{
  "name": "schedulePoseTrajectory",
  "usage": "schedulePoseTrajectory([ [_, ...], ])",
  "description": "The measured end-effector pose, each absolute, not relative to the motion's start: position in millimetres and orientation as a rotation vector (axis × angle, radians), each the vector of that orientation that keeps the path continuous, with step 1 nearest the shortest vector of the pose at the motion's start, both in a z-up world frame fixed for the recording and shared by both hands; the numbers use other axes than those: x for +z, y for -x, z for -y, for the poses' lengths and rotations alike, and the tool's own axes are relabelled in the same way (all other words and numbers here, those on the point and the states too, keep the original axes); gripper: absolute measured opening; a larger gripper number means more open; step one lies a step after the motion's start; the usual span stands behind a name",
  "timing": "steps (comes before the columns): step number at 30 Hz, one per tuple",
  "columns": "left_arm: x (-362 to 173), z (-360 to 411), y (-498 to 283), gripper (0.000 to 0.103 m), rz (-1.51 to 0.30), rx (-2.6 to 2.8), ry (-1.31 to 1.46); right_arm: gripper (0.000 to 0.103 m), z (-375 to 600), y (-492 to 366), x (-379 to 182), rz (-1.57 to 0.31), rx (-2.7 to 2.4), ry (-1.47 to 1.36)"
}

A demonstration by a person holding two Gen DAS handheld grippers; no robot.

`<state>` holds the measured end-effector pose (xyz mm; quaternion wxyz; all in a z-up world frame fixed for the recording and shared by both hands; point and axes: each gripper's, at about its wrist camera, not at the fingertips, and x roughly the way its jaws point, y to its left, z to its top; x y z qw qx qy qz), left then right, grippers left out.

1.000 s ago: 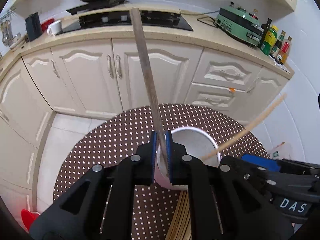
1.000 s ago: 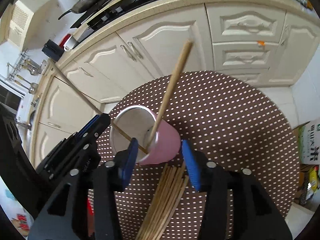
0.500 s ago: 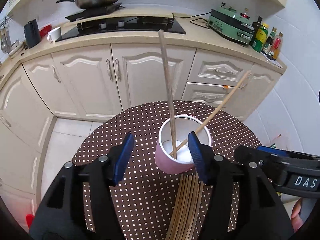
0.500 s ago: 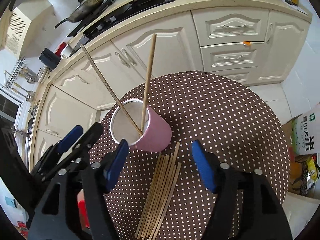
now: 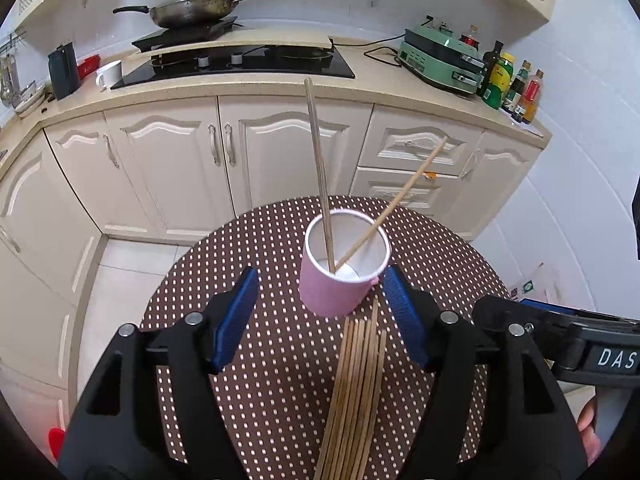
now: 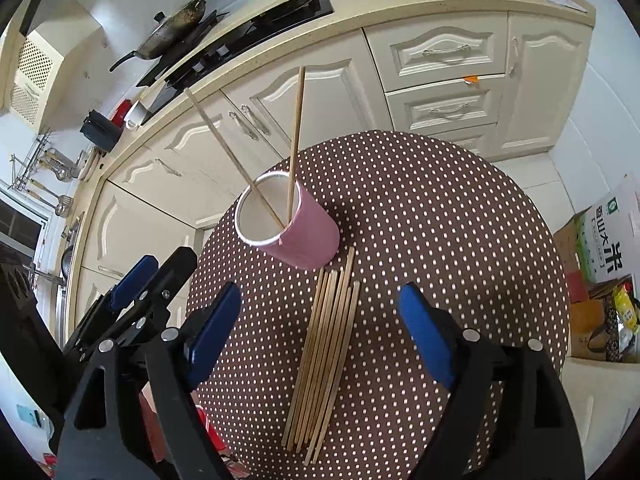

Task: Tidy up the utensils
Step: 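Open both grippers to release the sticks inside the cup, then move both grippers back down to the remaining stick pile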

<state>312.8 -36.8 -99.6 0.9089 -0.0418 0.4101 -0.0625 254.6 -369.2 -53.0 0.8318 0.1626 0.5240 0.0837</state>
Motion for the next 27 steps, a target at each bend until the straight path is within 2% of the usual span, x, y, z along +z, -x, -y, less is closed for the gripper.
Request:
schedulePoseTrajectory([
  [1,-100,36,-309,0.068,-0.849,-0.128,0.083,0.086,368,-254,-53,-1.118,0.180,-0.343],
  [4,-103,33,-300,0.069,-0.866,-0.130,0.074,0.090,364,-243,-57,-1.136,0.176,-0.341],
  [15,-132,25,-277,0.073,-0.977,-0.159,0.035,0.091,364,-222,-96,-1.256,0.074,-0.354],
  [27,-196,26,-277,0.073,-1.203,-0.202,0.009,0.091,355,-206,-156,-1.403,-0.002,-0.322],
])
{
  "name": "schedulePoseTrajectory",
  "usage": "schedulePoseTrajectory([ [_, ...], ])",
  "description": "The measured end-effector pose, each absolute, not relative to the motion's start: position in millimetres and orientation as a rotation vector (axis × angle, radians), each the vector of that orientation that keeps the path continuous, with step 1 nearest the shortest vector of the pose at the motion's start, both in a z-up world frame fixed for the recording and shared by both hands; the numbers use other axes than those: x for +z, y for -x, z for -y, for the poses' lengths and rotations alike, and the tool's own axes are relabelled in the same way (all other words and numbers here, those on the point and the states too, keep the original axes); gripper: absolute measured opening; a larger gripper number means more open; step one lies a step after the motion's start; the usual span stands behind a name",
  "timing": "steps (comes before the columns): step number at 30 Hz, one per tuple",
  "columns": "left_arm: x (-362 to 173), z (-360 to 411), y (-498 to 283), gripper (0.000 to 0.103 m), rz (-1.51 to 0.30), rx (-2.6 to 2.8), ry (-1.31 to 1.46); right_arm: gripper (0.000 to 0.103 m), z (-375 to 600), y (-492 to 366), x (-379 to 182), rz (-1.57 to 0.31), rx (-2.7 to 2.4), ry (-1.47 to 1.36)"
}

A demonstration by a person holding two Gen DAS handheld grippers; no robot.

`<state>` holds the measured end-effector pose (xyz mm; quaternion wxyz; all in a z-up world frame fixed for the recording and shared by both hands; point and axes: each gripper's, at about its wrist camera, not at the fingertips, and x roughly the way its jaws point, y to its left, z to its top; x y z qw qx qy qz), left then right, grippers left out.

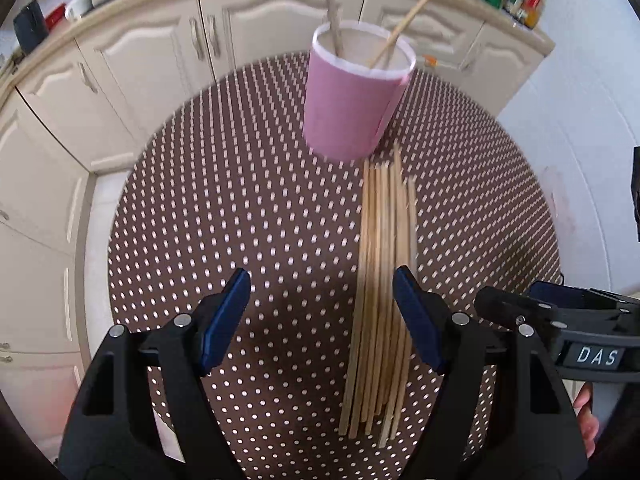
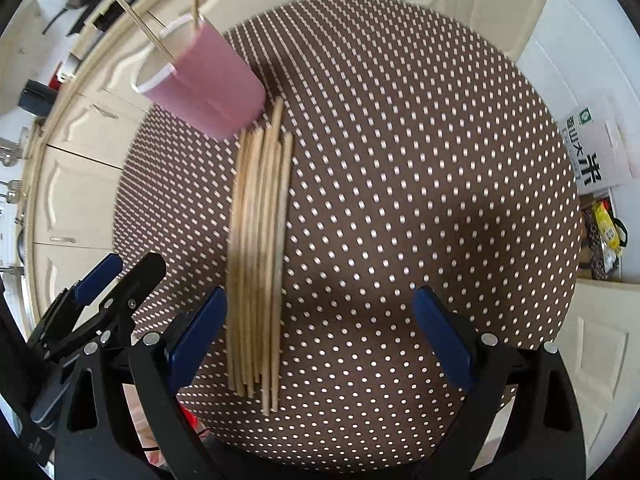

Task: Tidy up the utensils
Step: 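Move both grippers back down to the remaining stick pile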

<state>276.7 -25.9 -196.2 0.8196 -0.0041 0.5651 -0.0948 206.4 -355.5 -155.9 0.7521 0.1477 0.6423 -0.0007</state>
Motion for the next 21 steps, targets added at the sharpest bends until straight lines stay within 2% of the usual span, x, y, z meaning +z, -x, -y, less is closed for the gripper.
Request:
schedulePoseTrajectory([
  [9,-233,22,-276,0.073,-1.316,-0.199,-0.046,0.090,342,-206,-186,-1.453,-0.041,-0.261],
  [16,-248,13,-280,0.073,-1.363,-0.200,-0.057,0.079,332,-214,-203,-1.502,-0.080,-0.250],
  [21,-256,5,-285,0.073,-1.372,-0.183,-0.050,0.077,316,-224,-213,-1.513,-0.097,-0.227],
])
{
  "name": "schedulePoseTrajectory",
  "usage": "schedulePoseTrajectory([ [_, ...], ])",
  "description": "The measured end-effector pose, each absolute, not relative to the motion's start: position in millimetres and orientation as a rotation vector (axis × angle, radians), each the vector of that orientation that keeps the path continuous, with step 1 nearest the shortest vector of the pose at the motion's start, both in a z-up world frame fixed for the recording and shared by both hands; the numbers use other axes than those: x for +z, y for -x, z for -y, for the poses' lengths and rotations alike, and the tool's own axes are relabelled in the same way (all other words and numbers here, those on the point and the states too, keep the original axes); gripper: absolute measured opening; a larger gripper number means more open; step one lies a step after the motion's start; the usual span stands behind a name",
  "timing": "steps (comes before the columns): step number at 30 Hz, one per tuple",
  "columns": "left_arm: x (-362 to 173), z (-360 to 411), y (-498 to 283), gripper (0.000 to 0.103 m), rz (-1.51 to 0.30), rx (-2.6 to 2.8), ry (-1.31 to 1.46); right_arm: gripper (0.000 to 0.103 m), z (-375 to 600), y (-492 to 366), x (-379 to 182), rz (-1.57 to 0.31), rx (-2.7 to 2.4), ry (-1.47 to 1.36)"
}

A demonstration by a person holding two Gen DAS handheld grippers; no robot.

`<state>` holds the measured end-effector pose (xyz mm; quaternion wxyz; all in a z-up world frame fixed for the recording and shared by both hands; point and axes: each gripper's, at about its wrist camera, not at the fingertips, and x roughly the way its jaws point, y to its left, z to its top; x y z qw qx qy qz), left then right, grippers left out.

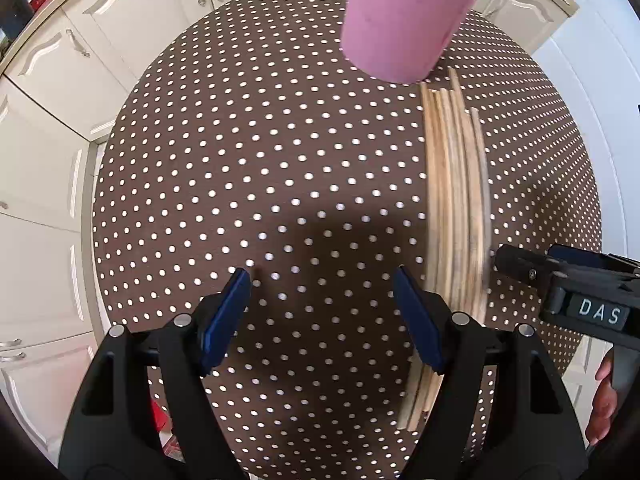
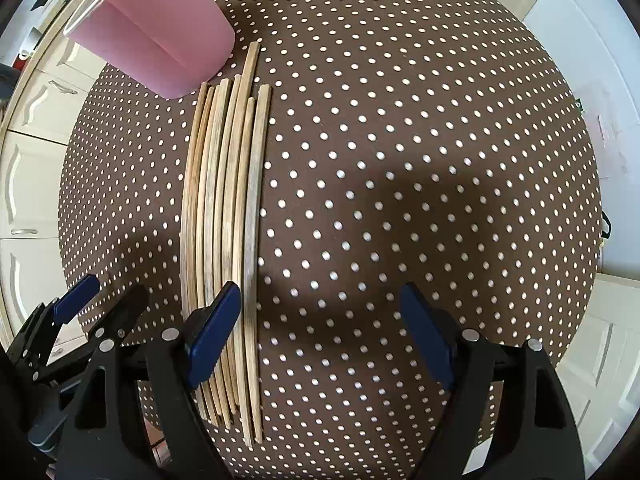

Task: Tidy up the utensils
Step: 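Move both grippers back down to the remaining stick pile, then grasp one wooden stick with the right gripper while the left gripper grasps another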

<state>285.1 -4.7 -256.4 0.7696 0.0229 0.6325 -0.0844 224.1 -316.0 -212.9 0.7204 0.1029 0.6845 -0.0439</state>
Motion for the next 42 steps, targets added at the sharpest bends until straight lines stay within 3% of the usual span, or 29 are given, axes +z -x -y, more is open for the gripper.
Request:
schedulePoseTrajectory([
  [7,-264,-4,-291,0.073,-1.390,-0.176,-0.025,0.075,297,-241,-226,-1.539,-0.126,-0.191],
  [15,-268,2,-299,0.073,-1.402,-0.192,-0.039,0.058,248,-261,-227,-1.540,-0.105,-0.045],
  [17,-266,9,-299,0.073,-1.400,-0.193,-0.037,0.050,238,-263,-227,-1.535,-0.073,-0.009],
  [19,-267,12,-299,0.073,-1.397,-0.188,-0.042,0.034,225,-264,-227,-1.518,-0.038,0.012],
  [25,-265,26,-296,0.073,-1.386,-0.222,-0.059,0.009,209,-266,-224,-1.471,0.009,-0.019],
  [30,-270,41,-295,0.074,-1.391,-0.225,-0.105,0.005,229,-264,-225,-1.443,0.067,-0.151],
  [42,-285,72,-297,0.082,-1.396,-0.178,-0.165,0.005,288,-225,-228,-1.435,0.085,-0.266],
])
